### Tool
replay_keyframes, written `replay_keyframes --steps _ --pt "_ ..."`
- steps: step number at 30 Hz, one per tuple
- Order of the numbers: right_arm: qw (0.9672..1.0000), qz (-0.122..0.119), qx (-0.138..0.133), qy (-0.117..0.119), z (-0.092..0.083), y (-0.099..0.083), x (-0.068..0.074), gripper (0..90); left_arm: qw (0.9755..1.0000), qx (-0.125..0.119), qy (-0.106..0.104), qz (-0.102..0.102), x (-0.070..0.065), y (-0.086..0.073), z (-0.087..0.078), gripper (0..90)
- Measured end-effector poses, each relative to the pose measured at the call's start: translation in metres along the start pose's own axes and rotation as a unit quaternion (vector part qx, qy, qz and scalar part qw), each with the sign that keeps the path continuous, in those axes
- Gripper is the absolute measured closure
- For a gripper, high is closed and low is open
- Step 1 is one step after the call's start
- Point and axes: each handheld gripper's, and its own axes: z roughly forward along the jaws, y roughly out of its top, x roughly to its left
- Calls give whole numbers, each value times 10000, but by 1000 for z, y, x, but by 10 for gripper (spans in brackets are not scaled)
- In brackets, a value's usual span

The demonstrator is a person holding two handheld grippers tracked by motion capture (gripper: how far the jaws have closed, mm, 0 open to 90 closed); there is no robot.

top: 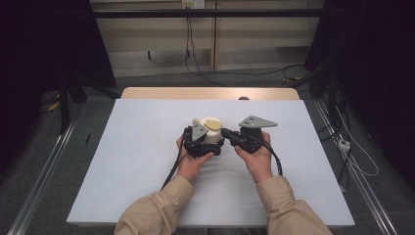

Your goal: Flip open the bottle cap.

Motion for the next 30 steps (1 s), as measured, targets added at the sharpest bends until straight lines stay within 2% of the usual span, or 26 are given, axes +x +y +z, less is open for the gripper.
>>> replay_keyframes --steps 21,30 --pt "9999 19 78 -71 5 -1 -2 900 10000 9 -6 9 0 0 0 49" --pt "10000 -19 91 -32 6 -1 -3 900 10000 9 -9 1 0 0 0 50"
